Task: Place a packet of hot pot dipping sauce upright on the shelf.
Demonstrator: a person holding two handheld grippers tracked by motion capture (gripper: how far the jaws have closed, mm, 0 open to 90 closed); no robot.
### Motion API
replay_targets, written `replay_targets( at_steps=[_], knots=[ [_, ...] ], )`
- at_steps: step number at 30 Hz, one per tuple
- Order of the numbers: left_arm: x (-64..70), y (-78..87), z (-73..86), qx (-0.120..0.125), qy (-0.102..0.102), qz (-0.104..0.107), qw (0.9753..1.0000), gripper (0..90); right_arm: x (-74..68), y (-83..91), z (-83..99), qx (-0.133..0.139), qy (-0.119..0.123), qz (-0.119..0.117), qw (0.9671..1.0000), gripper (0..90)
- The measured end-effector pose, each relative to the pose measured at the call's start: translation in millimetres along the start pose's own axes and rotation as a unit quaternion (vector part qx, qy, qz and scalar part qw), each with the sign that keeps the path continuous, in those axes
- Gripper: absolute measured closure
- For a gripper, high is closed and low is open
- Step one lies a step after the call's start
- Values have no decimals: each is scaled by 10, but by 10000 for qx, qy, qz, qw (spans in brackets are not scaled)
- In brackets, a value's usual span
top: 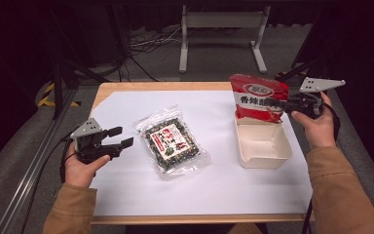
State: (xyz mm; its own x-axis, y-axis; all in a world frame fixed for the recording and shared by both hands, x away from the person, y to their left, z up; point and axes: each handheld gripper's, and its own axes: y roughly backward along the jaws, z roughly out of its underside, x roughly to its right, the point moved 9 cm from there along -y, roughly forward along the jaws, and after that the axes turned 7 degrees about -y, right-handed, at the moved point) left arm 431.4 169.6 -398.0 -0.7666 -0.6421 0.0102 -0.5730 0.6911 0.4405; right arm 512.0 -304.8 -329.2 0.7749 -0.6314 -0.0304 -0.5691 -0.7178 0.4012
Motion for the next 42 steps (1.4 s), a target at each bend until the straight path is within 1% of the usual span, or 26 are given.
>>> replay_targets(
  at_steps=[2,4,5,7,9,11,13,15,17,20,24,25,26,29,31,34,35,37,39,42],
  knots=[
    [7,-13,1,-4,23,8,10000,365,20,-8,26,-14,-16,5,10000,898],
    [3,-20,5,-35,-37,2,10000,365,43,-14,56,6,-75,0,10000,898],
    [16,-24,5,-32,19,19,10000,365,53,-22,73,19,-99,-15,9999,898],
    [18,-24,6,-48,0,24,10000,365,89,-61,132,-21,-140,9,9999,898],
    [18,-24,6,-46,1,24,10000,365,96,-73,146,-37,-146,21,9999,898],
    [12,-31,13,-48,-23,6,10000,365,131,-120,193,-70,-121,88,9999,898],
    [14,-32,19,-64,-4,14,10000,364,153,-137,208,-65,-99,148,9998,898],
    [31,-44,22,-30,93,88,9999,364,172,-153,222,-40,-93,188,9998,898],
    [17,-47,24,-46,5,63,10000,363,191,-188,251,-44,-67,245,9997,898],
    [27,-50,27,-65,37,55,10000,363,213,-243,296,-102,20,340,9994,897],
    [37,-61,33,-78,37,64,9999,362,244,-286,333,-17,54,460,9989,895],
    [28,-63,36,-95,-11,46,9999,362,248,-291,335,-10,80,478,9988,894],
    [39,-69,35,-82,30,64,9999,362,257,-299,343,-30,131,522,9985,892],
    [46,-75,38,-100,52,72,9999,362,261,-326,354,-70,217,607,9979,877],
    [46,-75,38,-108,34,84,9999,362,260,-339,361,-91,259,643,9976,868],
    [43,-77,37,-110,2,77,9999,361,245,-370,388,-101,257,622,9977,865],
    [38,-78,39,-121,-26,60,9999,360,240,-386,420,-120,194,585,9980,872],
    [39,-80,41,-137,-38,62,9999,359,246,-387,430,-111,174,597,9980,874],
    [56,-87,41,-130,26,102,9999,359,258,-380,455,-123,88,642,9978,880],
    [57,-95,45,-134,18,100,9999,354,294,-360,516,-223,-111,758,9968,886]
  ],
)
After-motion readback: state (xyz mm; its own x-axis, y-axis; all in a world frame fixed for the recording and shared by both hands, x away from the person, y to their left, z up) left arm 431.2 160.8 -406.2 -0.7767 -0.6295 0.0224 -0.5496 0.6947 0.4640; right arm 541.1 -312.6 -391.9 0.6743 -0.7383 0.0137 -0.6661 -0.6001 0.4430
